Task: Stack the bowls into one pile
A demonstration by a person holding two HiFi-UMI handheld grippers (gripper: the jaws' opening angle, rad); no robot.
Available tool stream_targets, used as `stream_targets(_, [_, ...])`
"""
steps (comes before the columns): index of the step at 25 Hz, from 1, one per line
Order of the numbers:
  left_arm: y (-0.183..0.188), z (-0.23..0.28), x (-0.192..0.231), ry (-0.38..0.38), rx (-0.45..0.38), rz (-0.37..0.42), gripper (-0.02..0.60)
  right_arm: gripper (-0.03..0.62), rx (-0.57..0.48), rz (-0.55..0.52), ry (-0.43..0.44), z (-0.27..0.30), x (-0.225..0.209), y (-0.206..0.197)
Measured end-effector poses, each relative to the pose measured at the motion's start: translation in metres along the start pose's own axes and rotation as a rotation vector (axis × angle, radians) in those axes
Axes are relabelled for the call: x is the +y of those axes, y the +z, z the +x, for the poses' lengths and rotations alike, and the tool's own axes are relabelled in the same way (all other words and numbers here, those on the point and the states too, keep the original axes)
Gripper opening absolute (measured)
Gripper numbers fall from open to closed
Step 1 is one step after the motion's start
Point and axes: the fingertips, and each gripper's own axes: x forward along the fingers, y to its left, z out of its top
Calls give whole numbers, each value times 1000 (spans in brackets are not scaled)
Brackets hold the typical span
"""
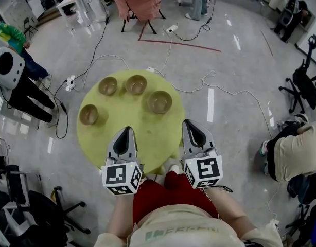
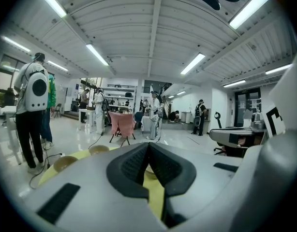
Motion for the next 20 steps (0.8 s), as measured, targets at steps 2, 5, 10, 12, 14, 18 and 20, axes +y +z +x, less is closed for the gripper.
stream_targets(2, [0,-2,7,-5,-3,-10,23,35,-2,-1,-4,2,7,1])
stream_targets(5, [-3,-8,19,-23,-1,-13,23,35,2,1,-16,4,21,-1])
stream_targets(10, [-2,-17,36,-51,2,5,23,35,6,9,-49,4,44,-1])
stream_targets(12, [1,-20,41,-63,1,12,23,35,8,12,-59,4,52,0])
stream_targets(14, [3,-24,49,-76,0,17,23,35,11,12,-65,5,64,0])
stream_targets(18, [-1,-38,74,-88,4,16,23,35,21,5,-69,8,96,-4])
stream_targets(20, [-3,-44,84,-92,5,14,23,35,25,3,-73,8,107,-5])
